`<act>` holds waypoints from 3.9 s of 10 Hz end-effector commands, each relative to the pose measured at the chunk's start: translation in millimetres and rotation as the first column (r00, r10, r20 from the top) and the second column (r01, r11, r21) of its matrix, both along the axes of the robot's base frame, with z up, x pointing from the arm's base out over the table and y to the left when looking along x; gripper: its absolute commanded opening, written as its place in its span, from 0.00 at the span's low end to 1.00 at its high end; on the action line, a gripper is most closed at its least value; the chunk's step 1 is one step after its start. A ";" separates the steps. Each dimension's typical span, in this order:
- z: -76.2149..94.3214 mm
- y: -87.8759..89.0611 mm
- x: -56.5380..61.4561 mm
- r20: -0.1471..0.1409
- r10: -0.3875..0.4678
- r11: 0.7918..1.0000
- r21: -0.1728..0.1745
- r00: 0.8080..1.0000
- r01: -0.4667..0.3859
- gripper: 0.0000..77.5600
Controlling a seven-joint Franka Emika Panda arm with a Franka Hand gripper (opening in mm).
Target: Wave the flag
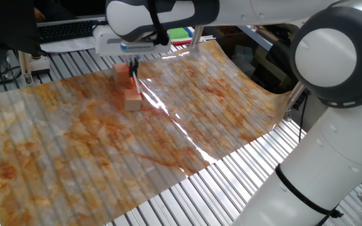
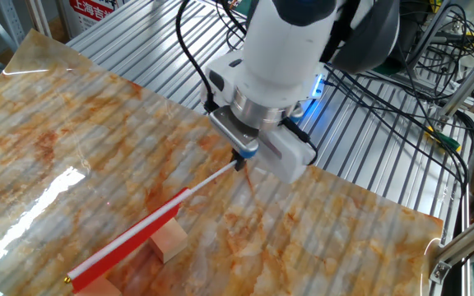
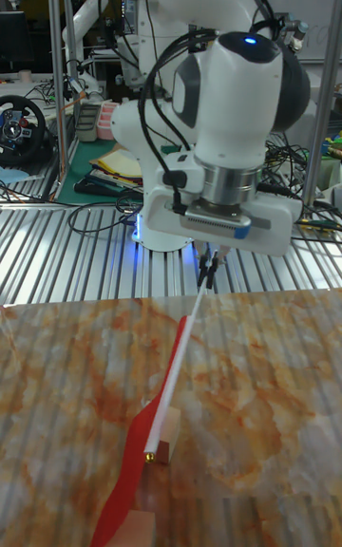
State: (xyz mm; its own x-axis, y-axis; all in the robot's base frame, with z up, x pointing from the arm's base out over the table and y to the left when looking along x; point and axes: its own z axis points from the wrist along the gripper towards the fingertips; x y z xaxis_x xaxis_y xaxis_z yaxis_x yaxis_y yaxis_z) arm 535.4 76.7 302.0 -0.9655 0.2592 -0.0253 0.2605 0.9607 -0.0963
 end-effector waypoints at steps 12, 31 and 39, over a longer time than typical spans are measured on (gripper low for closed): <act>15.8 -186.0 26.9 0.349 -0.009 0.939 -0.318 0.937 0.128 0.01; -19.7 -73.6 -8.8 0.213 -0.154 0.937 -0.278 0.965 0.211 0.01; -21.0 -15.6 -22.7 0.135 -0.220 0.951 -0.189 0.966 0.243 0.01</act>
State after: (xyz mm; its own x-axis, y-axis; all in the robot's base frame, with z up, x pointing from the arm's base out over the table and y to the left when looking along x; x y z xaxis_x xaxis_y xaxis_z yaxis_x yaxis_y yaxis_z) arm 537.1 -37.0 288.8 -0.9527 0.1986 -0.2300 0.2647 0.9140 -0.3076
